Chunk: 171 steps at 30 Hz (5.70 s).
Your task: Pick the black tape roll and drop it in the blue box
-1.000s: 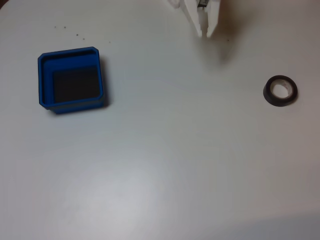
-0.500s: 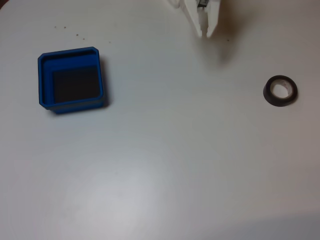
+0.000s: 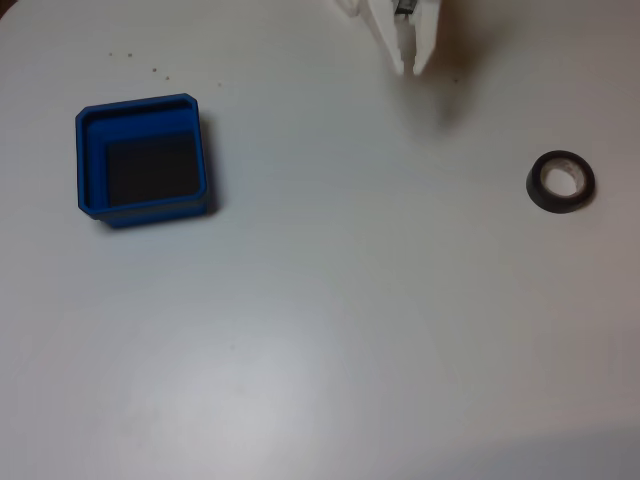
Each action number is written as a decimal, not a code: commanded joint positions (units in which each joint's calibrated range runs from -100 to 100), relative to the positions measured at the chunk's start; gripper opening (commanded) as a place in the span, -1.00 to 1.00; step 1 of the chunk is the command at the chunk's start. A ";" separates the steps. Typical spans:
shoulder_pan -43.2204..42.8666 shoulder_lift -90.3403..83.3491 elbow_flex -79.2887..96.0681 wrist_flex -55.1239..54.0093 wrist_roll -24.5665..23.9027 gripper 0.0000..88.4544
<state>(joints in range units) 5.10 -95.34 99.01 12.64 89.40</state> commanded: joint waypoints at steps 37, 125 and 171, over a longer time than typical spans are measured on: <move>-36.41 -2.82 0.99 -0.35 -0.44 -0.98; -30.84 101.95 -94.79 47.83 -16.21 -0.72; -28.69 115.49 -107.46 47.50 -18.57 -0.54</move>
<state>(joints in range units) -23.60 20.66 -4.30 60.51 71.20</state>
